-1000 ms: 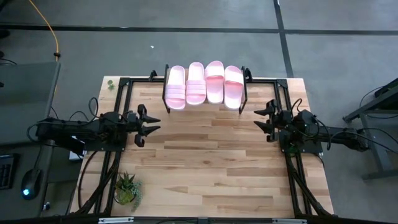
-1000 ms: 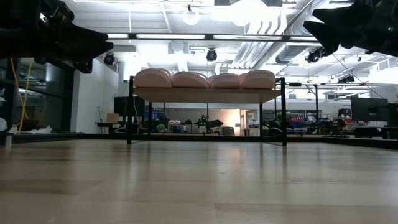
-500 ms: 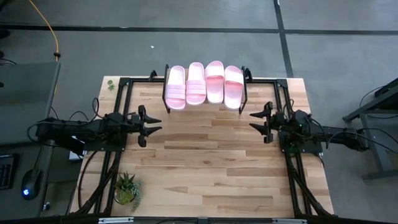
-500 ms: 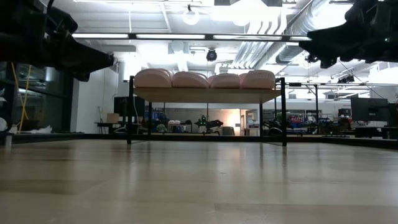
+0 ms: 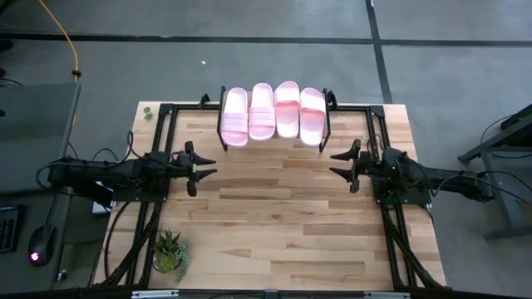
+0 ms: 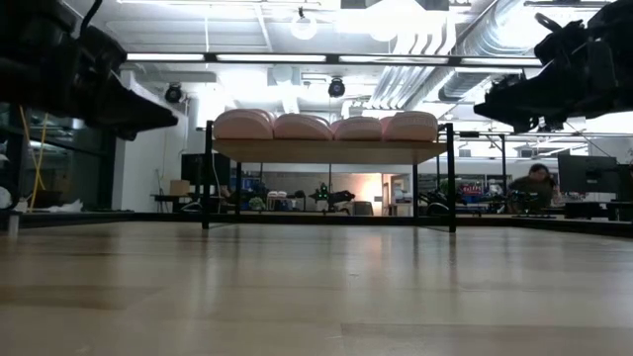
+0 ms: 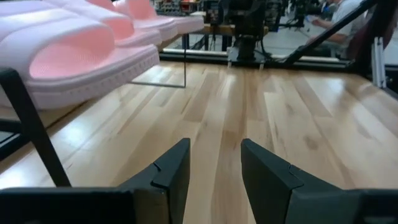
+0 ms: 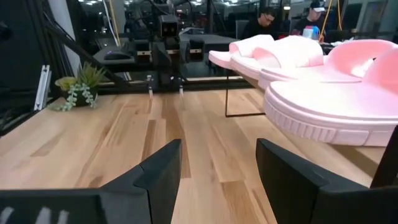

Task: Pick and place slides into the shelf
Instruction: Return to Home Position

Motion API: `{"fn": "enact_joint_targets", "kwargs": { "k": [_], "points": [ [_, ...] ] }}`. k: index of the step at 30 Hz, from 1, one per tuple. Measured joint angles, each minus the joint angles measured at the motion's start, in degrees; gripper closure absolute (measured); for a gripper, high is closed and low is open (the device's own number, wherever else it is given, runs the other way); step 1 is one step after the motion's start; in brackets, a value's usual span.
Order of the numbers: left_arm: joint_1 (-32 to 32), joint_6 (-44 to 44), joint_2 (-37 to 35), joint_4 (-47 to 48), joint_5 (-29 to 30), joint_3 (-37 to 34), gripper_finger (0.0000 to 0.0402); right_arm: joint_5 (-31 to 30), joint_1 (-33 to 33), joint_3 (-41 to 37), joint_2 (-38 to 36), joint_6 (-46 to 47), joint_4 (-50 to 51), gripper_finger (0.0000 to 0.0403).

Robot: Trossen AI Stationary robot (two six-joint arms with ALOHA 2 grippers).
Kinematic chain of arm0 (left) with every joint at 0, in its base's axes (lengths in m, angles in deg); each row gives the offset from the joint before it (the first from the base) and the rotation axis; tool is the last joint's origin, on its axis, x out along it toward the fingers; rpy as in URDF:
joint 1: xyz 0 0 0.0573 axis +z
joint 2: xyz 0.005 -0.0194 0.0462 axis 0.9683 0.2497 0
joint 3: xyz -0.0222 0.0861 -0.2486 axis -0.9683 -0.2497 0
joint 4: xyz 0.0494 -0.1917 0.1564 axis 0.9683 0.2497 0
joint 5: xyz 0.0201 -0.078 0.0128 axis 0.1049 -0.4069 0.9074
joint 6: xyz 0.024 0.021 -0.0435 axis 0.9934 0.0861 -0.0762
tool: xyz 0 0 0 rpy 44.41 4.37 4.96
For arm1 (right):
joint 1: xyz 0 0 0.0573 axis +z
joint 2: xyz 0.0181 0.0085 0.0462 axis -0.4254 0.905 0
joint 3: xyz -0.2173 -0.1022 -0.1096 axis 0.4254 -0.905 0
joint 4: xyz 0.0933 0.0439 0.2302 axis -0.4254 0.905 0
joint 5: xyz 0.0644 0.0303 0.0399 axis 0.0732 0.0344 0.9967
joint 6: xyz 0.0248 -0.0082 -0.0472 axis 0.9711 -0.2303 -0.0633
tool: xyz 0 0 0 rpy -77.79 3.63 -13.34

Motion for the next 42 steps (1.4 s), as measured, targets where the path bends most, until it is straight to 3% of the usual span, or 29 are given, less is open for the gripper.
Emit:
{"fn": "enact_joint_targets", "kwargs": {
  "k": [14,42],
  "points": [
    [0.00,0.20,0.01,3.39,1.45,0.00,0.0275,-2.51,0.01,0.01,0.01,-0.55,6.69,0.0206],
    [0.00,-0.30,0.01,3.19,1.41,0.00,0.0275,-2.99,0.00,0.11,0.02,0.95,7.05,0.0206]
  ]
}}
